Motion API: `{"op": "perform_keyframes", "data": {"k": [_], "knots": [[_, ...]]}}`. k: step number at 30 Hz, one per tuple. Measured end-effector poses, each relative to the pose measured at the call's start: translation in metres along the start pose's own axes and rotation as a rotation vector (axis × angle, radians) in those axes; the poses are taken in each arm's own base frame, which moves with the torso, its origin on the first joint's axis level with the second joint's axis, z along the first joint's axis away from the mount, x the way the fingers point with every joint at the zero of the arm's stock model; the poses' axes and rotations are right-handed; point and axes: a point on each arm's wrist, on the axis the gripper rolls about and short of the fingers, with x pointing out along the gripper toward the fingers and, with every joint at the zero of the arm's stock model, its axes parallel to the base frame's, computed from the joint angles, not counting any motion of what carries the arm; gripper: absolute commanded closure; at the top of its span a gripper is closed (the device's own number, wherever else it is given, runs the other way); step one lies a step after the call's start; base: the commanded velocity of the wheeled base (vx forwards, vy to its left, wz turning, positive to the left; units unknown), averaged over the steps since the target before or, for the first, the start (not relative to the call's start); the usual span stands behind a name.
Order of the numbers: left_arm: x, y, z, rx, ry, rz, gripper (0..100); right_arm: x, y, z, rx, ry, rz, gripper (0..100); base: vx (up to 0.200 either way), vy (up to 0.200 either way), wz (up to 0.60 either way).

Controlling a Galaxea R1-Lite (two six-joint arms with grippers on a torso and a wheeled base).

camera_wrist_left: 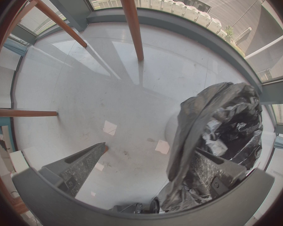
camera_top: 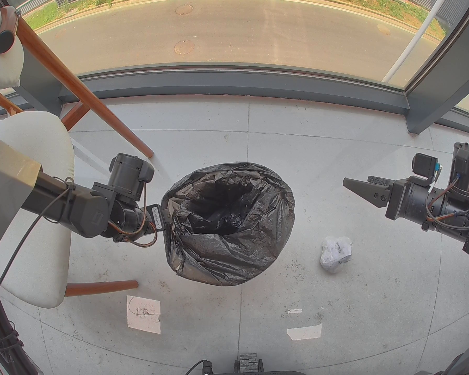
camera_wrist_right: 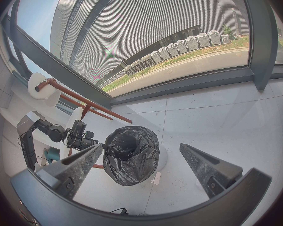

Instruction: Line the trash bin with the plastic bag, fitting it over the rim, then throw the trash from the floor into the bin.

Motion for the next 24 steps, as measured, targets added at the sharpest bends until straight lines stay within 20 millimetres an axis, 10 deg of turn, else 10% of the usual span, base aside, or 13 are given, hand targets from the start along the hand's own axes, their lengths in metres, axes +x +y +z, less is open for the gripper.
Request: {"op": "perform_keyframes", "data": {"k": [24], "knots": [[-0.104, -0.005, -0.008, 0.011, -0.169, -0.393, 0, -0.017, -0.047, -0.035, 0.065, 0.085, -0.293, 0, -0.033, 0.000, 0.00]]}}
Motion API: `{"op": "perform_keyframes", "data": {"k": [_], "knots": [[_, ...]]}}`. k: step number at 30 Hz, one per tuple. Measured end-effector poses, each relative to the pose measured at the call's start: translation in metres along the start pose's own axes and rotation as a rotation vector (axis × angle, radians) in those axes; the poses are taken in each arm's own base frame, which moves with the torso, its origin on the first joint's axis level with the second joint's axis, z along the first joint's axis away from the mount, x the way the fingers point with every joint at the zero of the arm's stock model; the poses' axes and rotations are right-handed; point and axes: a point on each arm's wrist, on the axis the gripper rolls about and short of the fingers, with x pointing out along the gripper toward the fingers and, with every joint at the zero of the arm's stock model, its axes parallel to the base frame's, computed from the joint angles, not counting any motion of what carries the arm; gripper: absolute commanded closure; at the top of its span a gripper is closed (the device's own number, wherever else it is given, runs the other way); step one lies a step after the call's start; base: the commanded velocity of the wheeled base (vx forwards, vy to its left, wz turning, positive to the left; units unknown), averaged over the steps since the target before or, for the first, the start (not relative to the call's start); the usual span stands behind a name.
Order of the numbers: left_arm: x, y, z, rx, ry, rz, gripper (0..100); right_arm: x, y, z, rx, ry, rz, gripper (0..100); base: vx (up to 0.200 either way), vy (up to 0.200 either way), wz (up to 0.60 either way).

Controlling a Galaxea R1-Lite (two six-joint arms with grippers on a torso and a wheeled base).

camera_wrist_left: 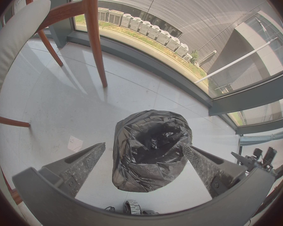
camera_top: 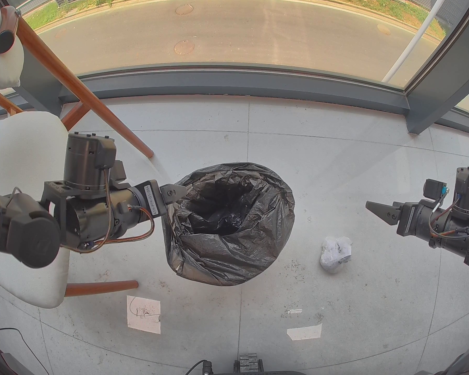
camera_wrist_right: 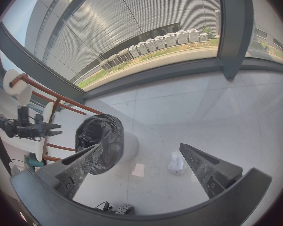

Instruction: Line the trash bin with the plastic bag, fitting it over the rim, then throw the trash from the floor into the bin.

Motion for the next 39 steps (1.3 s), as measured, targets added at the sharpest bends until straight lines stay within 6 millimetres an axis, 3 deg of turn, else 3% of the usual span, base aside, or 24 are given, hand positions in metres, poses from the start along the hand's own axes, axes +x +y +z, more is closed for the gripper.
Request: {"op": "perform_keyframes", "data": {"k": [11, 30, 39], "knots": [[-0.026, 0.002, -0.006, 0.117, -0.022, -0.081, 0, 0.047, -0.019, -0.012, -0.004, -0.024, -0.030, 0, -0.200, 0.000, 0.00], [-0.039, -0.002, 0.013, 0.265, -0.263, -0.125, 0, 0.186, -0.058, -0.016, -0.053, -0.152, -0.149, 0, 0.000, 0.000, 0.00], [-0.037, 0.010, 0.002, 0.268, -0.231, -0.088, 0, 0.227, -0.075, -0.043, -0.087, -0.124, -0.186, 0, 0.000, 0.000, 0.00]]}}
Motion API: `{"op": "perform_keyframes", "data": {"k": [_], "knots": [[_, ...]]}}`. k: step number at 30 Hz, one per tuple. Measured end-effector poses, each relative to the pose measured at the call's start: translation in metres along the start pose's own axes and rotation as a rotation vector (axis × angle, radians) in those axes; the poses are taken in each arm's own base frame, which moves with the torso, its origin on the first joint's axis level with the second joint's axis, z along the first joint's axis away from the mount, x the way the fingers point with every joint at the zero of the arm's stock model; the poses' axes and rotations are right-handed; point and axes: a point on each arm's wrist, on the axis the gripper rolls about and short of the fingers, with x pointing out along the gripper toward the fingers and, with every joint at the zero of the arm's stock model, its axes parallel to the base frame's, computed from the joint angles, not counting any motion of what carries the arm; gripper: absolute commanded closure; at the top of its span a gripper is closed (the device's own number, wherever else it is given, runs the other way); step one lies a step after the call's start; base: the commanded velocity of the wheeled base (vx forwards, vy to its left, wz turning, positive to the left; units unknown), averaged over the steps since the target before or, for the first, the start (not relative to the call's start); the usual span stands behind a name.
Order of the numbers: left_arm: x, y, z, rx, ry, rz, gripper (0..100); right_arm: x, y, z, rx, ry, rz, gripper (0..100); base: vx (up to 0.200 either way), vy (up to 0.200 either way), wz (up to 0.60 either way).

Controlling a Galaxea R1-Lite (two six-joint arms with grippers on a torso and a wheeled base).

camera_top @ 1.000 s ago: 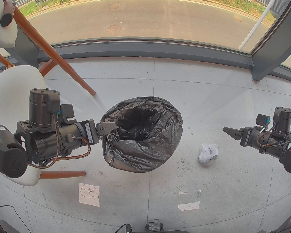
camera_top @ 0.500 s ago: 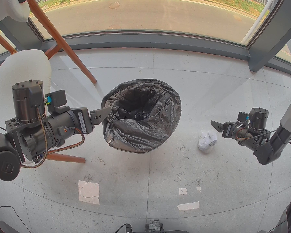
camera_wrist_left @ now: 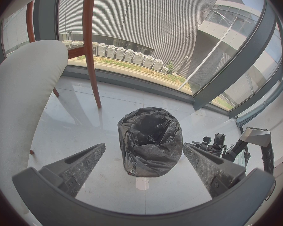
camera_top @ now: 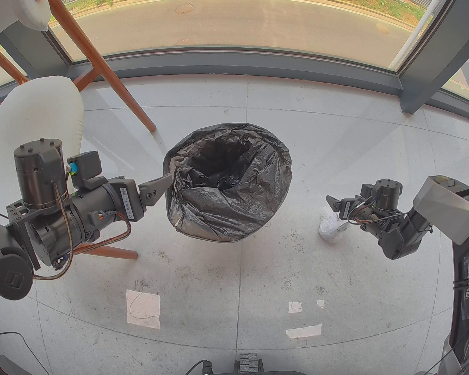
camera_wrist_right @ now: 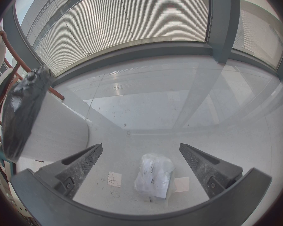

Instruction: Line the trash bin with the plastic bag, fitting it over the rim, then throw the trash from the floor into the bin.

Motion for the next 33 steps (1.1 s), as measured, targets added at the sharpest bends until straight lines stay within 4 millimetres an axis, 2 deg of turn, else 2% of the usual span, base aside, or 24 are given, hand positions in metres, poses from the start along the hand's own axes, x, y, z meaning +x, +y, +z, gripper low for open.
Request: {"op": "perform_keyframes", "data": {"k": [4, 11, 14, 23, 33], "knots": [[0.000, 0.002, -0.002, -0.001, 0.008, 0.007, 0, 0.010, -0.004, -0.011, 0.000, 0.009, -0.005, 0, 0.000, 0.000, 0.00], [0.001, 0.005, 0.000, -0.005, 0.006, -0.005, 0, 0.016, -0.010, -0.021, 0.003, 0.022, -0.016, 0, 0.000, 0.000, 0.00], [0.001, 0.005, 0.003, -0.020, 0.008, -0.064, 0, 0.018, -0.010, -0.022, 0.007, 0.020, -0.015, 0, -0.200, -0.200, 0.00], [-0.001, 0.009, 0.009, -0.007, -0.007, -0.096, 0, 0.024, -0.002, -0.019, 0.004, -0.005, 0.001, 0, -0.200, 0.000, 0.00], [-0.002, 0.019, 0.011, 0.060, -0.033, 0.017, 0, 0.035, 0.002, -0.022, -0.002, -0.019, 0.012, 0, 0.000, 0.000, 0.00]]}}
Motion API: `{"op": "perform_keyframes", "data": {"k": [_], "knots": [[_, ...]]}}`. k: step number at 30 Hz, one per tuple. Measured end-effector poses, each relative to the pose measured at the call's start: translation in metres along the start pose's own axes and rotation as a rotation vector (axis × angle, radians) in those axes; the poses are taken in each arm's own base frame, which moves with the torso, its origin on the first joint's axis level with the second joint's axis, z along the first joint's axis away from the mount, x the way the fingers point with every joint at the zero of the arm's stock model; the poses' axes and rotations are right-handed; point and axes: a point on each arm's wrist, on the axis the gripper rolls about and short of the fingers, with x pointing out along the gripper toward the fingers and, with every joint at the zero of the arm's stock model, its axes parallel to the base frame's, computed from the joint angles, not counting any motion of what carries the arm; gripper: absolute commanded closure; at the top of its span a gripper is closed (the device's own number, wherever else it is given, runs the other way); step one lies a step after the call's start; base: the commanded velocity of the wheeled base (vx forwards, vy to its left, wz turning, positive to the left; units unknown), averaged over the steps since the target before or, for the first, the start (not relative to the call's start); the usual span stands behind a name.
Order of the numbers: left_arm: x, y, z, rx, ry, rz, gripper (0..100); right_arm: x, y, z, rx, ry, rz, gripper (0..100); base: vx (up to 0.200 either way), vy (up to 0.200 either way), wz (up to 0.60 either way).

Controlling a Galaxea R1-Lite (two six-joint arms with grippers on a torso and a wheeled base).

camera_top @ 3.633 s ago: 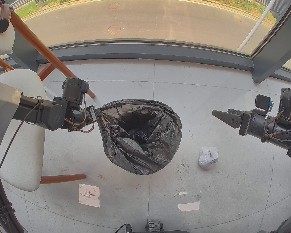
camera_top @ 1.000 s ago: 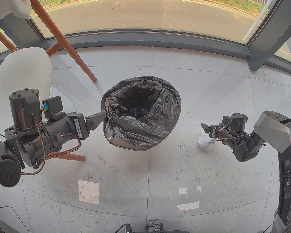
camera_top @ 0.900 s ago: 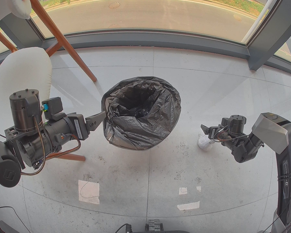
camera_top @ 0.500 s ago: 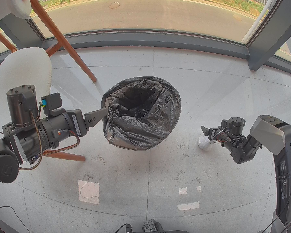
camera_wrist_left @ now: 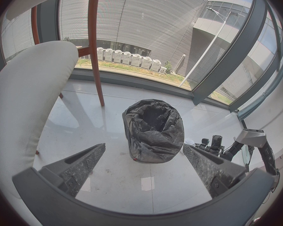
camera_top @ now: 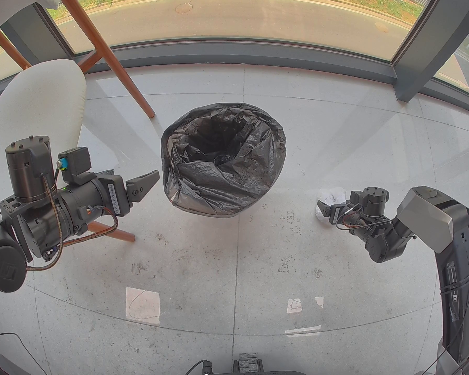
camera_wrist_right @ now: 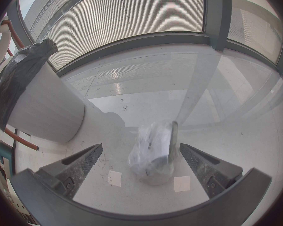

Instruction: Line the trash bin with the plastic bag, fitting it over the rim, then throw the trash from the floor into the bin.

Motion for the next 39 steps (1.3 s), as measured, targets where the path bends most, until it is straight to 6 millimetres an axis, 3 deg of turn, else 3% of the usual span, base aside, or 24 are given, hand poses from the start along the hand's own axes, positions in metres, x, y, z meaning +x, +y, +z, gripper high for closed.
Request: {"op": "perform_keyframes", "data": {"k": [8, 17, 27, 28, 39], "knots": [[-0.001, 0.001, -0.001, 0.004, 0.004, 0.004, 0, 0.007, -0.009, 0.000, 0.004, -0.003, -0.034, 0, 0.000, 0.000, 0.00], [-0.002, 0.001, -0.002, 0.006, 0.005, 0.005, 0, 0.030, -0.015, 0.019, 0.006, -0.045, -0.076, 0, 0.000, 0.000, 0.00], [-0.002, 0.001, -0.001, 0.006, 0.004, 0.006, 0, 0.056, -0.021, 0.022, 0.010, -0.023, -0.124, 0, 0.000, 0.000, 0.00], [-0.002, 0.001, -0.002, 0.006, 0.005, 0.007, 0, 0.058, -0.022, 0.021, 0.010, -0.019, -0.130, 100, 0.000, 0.000, 0.00], [-0.002, 0.004, -0.002, 0.005, 0.006, 0.016, 0, 0.067, -0.027, 0.012, 0.018, -0.015, -0.150, 100, 0.000, 0.000, 0.00]]}}
